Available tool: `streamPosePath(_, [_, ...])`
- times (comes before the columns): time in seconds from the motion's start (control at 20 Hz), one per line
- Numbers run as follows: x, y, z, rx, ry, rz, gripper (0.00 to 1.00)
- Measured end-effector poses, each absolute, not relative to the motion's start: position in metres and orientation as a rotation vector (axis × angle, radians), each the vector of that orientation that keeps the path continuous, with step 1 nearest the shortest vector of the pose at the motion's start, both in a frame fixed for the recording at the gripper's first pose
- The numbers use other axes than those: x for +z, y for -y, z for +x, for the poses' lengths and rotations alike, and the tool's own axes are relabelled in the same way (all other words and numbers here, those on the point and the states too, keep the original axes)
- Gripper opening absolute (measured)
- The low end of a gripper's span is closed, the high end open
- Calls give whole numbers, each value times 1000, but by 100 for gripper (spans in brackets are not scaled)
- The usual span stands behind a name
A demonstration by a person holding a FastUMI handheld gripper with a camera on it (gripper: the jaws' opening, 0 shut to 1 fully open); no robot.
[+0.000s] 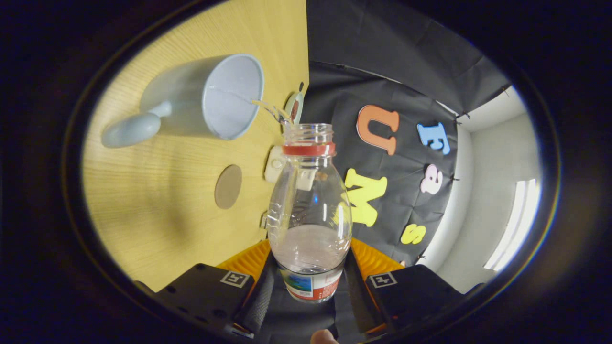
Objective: Take the bottle from table, then pour the juice into the cup, finally place the bottle on the coaster
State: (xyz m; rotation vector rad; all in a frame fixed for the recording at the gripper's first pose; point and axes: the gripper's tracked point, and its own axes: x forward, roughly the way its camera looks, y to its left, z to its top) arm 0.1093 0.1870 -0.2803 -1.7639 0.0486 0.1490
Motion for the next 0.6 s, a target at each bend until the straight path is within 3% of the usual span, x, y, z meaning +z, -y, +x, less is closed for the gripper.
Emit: streamPosePath(0.6, [-264, -192, 116, 151, -24, -1800, 76])
